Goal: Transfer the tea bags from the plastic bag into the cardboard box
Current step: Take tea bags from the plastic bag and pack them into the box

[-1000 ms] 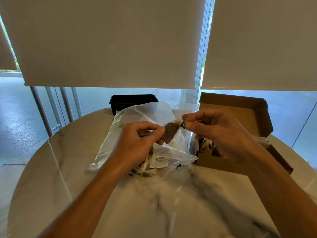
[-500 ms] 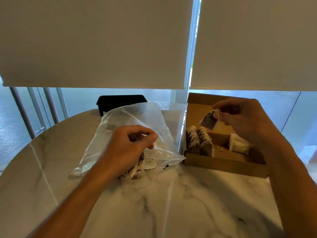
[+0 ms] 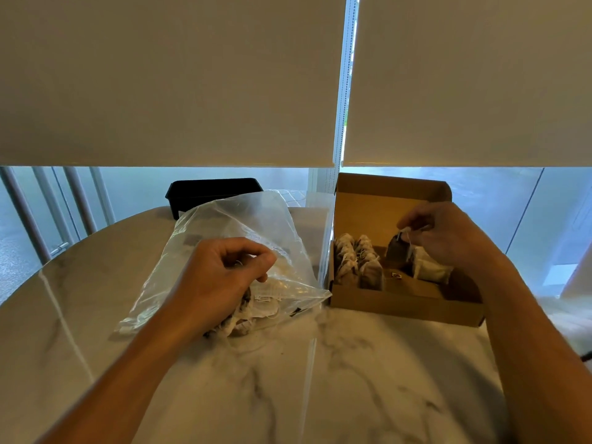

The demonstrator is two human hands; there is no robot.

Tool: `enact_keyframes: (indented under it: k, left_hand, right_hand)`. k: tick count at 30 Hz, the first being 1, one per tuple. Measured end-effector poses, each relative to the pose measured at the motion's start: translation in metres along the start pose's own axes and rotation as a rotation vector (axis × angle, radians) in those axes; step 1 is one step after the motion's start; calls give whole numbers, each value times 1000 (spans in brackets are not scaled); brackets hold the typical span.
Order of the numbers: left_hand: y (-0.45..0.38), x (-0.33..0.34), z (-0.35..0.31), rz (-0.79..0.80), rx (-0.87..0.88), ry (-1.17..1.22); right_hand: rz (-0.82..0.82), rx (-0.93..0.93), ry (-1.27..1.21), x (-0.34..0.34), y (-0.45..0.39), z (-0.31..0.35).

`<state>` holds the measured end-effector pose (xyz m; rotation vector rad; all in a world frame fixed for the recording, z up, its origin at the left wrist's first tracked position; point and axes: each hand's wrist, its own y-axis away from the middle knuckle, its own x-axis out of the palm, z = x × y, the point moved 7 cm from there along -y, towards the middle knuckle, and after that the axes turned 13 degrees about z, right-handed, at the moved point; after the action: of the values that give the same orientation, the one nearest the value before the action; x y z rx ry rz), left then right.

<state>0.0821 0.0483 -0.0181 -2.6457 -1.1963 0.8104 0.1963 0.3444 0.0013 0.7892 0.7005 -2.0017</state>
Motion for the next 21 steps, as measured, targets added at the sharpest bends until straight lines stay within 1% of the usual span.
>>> enact_keyframes:
  k: [5,21]
  left_hand:
    - [-1,1,0,0,0,3]
    - [-1,1,3,-5,-13,-7]
  right_hand:
    - [39,46,80,17,-16,-17]
    - [67,73,54,36,-30,-17]
